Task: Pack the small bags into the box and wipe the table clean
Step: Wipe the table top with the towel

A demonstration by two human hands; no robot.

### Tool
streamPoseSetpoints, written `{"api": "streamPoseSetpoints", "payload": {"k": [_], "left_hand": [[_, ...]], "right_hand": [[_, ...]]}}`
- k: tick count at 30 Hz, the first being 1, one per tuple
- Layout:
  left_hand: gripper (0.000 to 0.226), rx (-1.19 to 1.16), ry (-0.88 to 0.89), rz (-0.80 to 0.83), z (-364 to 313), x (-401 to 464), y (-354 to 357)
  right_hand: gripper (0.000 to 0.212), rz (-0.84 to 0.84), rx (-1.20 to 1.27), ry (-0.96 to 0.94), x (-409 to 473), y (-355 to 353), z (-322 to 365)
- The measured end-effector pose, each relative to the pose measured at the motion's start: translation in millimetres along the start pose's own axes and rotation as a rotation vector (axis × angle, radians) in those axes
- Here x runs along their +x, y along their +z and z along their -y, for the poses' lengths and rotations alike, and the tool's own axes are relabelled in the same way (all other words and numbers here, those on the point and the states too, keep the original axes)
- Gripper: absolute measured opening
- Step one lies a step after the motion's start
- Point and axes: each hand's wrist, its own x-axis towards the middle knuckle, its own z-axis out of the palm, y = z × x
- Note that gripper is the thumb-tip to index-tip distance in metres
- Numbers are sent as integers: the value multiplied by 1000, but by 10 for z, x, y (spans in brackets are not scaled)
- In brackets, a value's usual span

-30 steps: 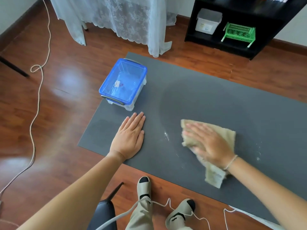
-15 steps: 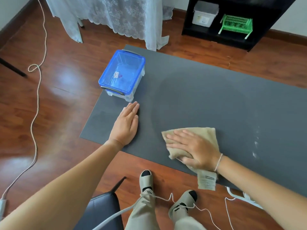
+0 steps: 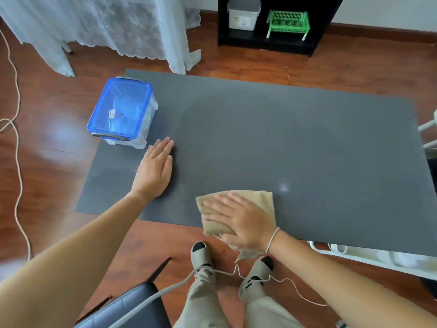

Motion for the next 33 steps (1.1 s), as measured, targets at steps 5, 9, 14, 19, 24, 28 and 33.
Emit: {"api": "streamPoseSetpoints", "payload": {"k": [5,9,14,19,24,28,33], "left_hand": [[43,9,77,16,-296,119,140],[42,14,80,21,-428,157,257],[43,22,21,-30,-434,315,193],[43,77,109,27,-664,354,328],[45,87,134,58,-956,378,578],[45,114,103,53,-1076,540,670],[47,177,86,80,-1215,544,850]], "right_hand": [[56,-311,10,1007,-1174,-652,-1644],[44,-371,41,1256,-361,-567,-1330],[49,81,8,71,120,-43,-136],[56,-250,-92,800,-1076,-534,-1740],[55,-245,24,1098,-552,-439,-1336],[50,39,-62,96,-796,-172,-621],[58,-313,-73,1219,-1902,-746,-2167]]}}
